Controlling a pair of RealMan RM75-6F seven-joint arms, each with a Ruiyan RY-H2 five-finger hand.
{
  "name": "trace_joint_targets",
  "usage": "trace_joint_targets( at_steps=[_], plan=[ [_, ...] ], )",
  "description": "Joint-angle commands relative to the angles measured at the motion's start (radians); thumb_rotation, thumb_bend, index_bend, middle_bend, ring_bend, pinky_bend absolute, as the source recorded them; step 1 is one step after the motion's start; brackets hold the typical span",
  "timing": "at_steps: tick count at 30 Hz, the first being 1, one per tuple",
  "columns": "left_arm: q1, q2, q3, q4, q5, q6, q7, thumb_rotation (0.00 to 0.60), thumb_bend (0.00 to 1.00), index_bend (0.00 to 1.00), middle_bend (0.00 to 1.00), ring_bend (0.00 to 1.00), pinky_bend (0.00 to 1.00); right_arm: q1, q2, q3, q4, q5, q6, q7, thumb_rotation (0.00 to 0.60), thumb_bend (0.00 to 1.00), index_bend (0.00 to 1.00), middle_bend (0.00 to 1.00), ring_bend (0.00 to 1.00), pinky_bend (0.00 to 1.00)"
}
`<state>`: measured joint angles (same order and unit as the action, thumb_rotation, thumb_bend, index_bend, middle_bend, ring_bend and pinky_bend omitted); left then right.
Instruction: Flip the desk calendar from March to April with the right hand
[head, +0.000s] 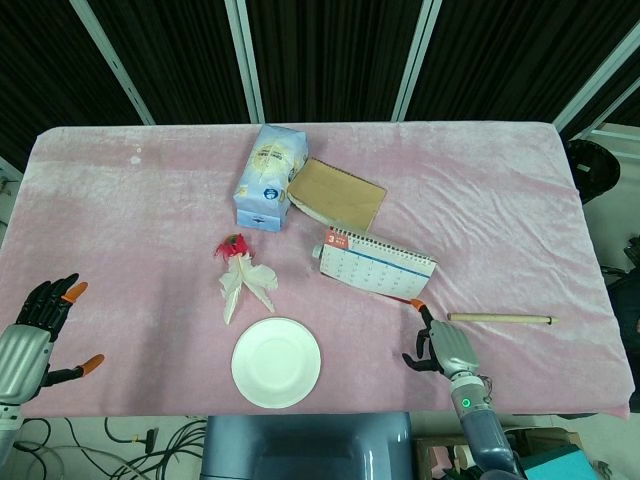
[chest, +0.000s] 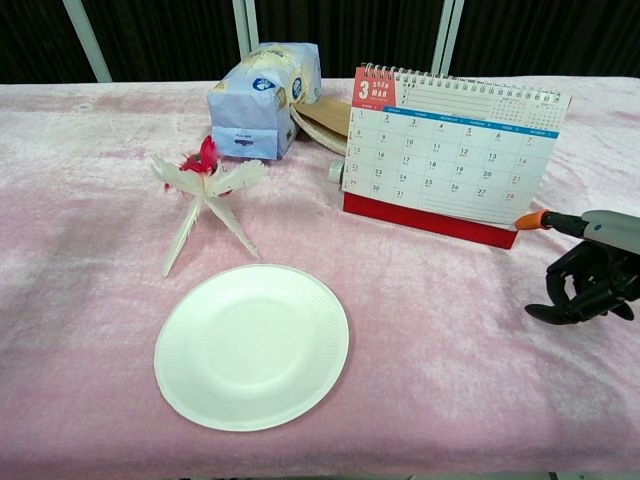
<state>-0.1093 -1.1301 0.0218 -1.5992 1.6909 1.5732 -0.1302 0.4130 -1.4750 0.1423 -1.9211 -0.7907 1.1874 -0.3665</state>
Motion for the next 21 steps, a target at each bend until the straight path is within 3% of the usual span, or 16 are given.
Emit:
trace_joint_targets(
  at_steps=[1, 21],
  plan=[
    [0.000, 0.000, 0.000, 0.000, 0.000, 0.000, 0.000, 0.600, 0.00, 0.00, 0.00, 0.00, 0.00, 0.001, -0.001, 0.001, 0.000, 0.001, 0.000, 0.002, 0.600, 0.24, 0.06, 0.67, 0.75, 0.79],
    [0.001, 0.002, 0.000, -0.002, 0.003, 0.004, -0.006, 0.600, 0.00, 0.00, 0.00, 0.00, 0.00, 0.026, -0.025, 0.021, 0.004, 0.018, 0.013, -0.012, 0.600, 0.25, 0.06, 0.67, 0.75, 0.79]
  ],
)
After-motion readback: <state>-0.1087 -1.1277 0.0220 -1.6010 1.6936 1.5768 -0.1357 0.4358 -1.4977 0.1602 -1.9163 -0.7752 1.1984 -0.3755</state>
